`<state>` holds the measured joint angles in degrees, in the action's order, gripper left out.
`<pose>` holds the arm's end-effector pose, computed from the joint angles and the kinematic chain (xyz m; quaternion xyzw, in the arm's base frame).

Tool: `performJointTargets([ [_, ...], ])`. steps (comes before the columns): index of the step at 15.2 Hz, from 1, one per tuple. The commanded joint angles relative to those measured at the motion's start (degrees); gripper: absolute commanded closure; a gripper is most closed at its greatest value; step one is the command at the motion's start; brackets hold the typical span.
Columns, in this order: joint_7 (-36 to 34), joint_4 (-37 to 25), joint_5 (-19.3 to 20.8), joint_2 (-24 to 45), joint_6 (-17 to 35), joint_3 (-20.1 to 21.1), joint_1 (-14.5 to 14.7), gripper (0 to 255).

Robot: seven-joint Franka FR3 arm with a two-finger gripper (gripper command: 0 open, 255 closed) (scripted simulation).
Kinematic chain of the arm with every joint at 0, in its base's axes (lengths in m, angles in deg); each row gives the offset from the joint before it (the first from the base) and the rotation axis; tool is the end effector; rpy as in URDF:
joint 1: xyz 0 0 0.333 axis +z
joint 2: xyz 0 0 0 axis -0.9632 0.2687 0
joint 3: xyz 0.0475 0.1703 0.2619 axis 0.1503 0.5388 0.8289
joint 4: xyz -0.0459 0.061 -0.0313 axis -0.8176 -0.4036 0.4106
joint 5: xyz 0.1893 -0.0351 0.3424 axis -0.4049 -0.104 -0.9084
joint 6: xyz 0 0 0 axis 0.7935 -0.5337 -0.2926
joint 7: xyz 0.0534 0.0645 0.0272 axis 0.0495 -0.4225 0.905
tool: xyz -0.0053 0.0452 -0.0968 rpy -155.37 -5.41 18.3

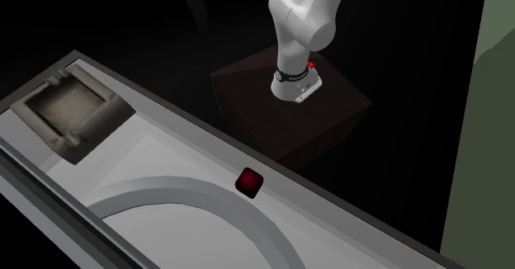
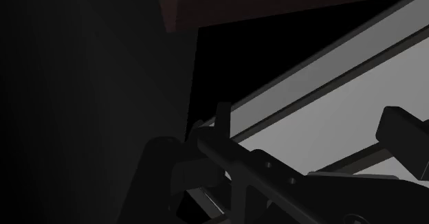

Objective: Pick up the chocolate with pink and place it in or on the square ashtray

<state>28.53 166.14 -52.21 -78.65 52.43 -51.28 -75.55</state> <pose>0.3048 -0.0413 0.5739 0.9965 -0.0796 -0.0221 0.0119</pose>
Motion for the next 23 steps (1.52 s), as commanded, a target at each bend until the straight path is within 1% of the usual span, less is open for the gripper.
performJointTargets([
  [1,0.0,0.0,0.0,0.0,0.0,0.0,0.0,0],
  [7,-4.34,1.15,-4.63,2.99,4.91,6.06,4.15,0],
  [13,-8.46,0.45,-8.47,7.76,10.1,12.18,7.98,0],
  [18,-11.85,-1.53,-10.68,12.93,14.39,17.28,10.72,0],
  [23,-15.41,-4.74,-11.64,19.04,18.43,22.39,12.93,0],
])
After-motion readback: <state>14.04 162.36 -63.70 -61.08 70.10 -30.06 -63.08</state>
